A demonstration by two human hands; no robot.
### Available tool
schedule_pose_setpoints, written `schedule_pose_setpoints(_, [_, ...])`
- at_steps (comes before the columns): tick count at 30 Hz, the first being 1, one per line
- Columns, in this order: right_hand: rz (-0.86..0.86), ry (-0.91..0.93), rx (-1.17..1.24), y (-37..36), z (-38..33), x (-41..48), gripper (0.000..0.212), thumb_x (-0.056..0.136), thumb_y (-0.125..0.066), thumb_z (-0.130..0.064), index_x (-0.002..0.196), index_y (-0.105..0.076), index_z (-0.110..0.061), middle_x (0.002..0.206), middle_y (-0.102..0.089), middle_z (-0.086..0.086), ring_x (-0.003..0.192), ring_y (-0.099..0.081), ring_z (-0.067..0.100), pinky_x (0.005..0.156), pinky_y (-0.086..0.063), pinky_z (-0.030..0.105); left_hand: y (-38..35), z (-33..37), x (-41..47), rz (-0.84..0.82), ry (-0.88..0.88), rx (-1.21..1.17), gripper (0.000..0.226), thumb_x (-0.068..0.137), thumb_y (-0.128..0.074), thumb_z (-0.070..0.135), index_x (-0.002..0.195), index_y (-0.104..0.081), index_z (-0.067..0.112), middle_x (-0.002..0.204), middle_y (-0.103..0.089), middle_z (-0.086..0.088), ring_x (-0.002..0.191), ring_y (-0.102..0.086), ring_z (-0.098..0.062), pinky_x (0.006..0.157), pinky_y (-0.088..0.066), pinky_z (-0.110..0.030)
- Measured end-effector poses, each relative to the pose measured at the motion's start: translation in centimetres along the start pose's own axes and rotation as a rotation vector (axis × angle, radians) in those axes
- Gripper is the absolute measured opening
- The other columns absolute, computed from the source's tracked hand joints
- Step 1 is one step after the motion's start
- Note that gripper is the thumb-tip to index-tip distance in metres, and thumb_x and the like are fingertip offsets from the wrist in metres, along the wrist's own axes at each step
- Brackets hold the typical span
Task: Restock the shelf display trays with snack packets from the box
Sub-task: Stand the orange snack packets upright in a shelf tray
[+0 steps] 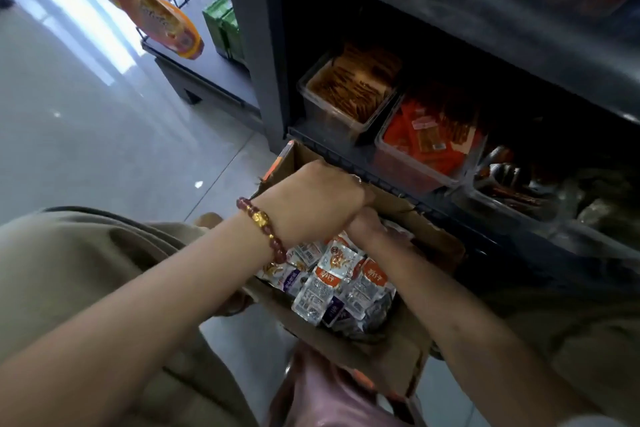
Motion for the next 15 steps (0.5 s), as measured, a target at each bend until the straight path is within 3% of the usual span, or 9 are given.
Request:
schedule_pose_setpoints(1, [-0.030, -0.027, -0.005, 0.5, 0.0, -0.7, 0.030, 0.094, -0.054, -0.019, 0.118, -0.063, -0.003, 0.120, -0.063, 0.014, 0.111, -0.058, 0.026, 0.056, -0.042, 0.003, 0.2, -0.3, -0.2, -0.014, -0.008, 0.025, 0.017, 0.097, -0.047, 0.019, 0.110, -0.057, 0.021, 0.085, -0.053, 0.009, 0.079, -0.051, -0.013, 0.082, -0.044, -0.025])
schedule_pose_setpoints(3, [-0.028, -0.058, 0.035, 1.5, 0.0, -1.4, 0.026, 0.094, -0.051, -0.017, 0.114, -0.065, -0.008, 0.114, -0.065, 0.011, 0.105, -0.061, 0.024, 0.068, -0.051, 0.017, -0.2, -0.9, -0.7, -0.016, -0.012, 0.033, 0.017, 0.097, -0.046, 0.019, 0.109, -0.057, 0.020, 0.083, -0.049, 0.010, 0.079, -0.052, -0.013, 0.077, -0.041, -0.022])
schedule_pose_setpoints(4, [-0.015, -0.076, -0.037, 2.2, -0.1, -1.8, 0.023, 0.095, -0.050, -0.016, 0.112, -0.065, -0.012, 0.112, -0.067, 0.008, 0.101, -0.063, 0.024, 0.074, -0.052, 0.027, -0.3, -1.2, -0.9, -0.038, 0.011, 0.030, 0.018, 0.098, -0.045, 0.019, 0.109, -0.058, 0.019, 0.086, -0.052, 0.009, 0.084, -0.057, -0.013, 0.077, -0.042, -0.021])
schedule_pose_setpoints(6, [0.120, -0.142, 0.057, 4.3, 0.3, -3.0, 0.022, 0.093, -0.052, -0.018, 0.113, -0.062, -0.015, 0.109, -0.067, 0.006, 0.098, -0.064, 0.025, 0.075, -0.051, 0.032, -0.4, -1.4, -1.3, -0.030, 0.074, 0.028, 0.020, 0.097, -0.044, 0.021, 0.111, -0.058, 0.020, 0.100, -0.060, 0.006, 0.097, -0.060, -0.013, 0.080, -0.044, -0.023])
schedule_pose_setpoints(9, [0.179, -0.200, 0.664, 8.1, 0.1, -6.7, 0.021, 0.091, -0.058, -0.013, 0.112, -0.058, -0.013, 0.102, -0.065, 0.007, 0.083, -0.066, 0.018, 0.062, -0.046, 0.023, 0.2, -1.7, -1.7, 0.109, 0.211, -0.163, 0.040, 0.094, -0.053, 0.028, 0.133, -0.044, 0.023, 0.134, -0.047, 0.001, 0.111, -0.057, -0.020, 0.089, -0.048, -0.033])
schedule_pose_setpoints(12, [0.145, -0.216, 1.238, 11.7, -0.7, -11.2, 0.016, 0.095, -0.056, -0.013, 0.110, -0.055, -0.017, 0.086, -0.065, 0.003, 0.043, -0.052, 0.002, 0.038, -0.038, 0.015, 1.1, -1.6, -2.5, 0.383, 0.383, -0.701, 0.056, 0.085, -0.069, 0.026, 0.129, -0.036, 0.018, 0.135, -0.036, -0.004, 0.103, -0.059, -0.016, 0.088, -0.048, -0.030])
schedule_pose_setpoints(15, [0.181, -0.084, 1.359, 15.3, -2.0, -15.5, 0.014, 0.094, -0.057, -0.013, 0.108, -0.058, -0.016, 0.077, -0.066, 0.001, 0.039, -0.046, 0.002, 0.035, -0.035, 0.014, 1.7, -0.3, -3.5, 0.564, 0.348, -1.347, 0.045, 0.079, -0.076, 0.014, 0.095, -0.035, 0.016, 0.116, -0.052, -0.012, 0.096, -0.064, -0.020, 0.079, -0.054, -0.035])
Point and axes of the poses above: each hand's wrist, its own x-axis towards the middle knuckle, its own y-axis out of the back of the hand, z = x × y, the point moved 3 cm from there along x, towards the middle knuckle
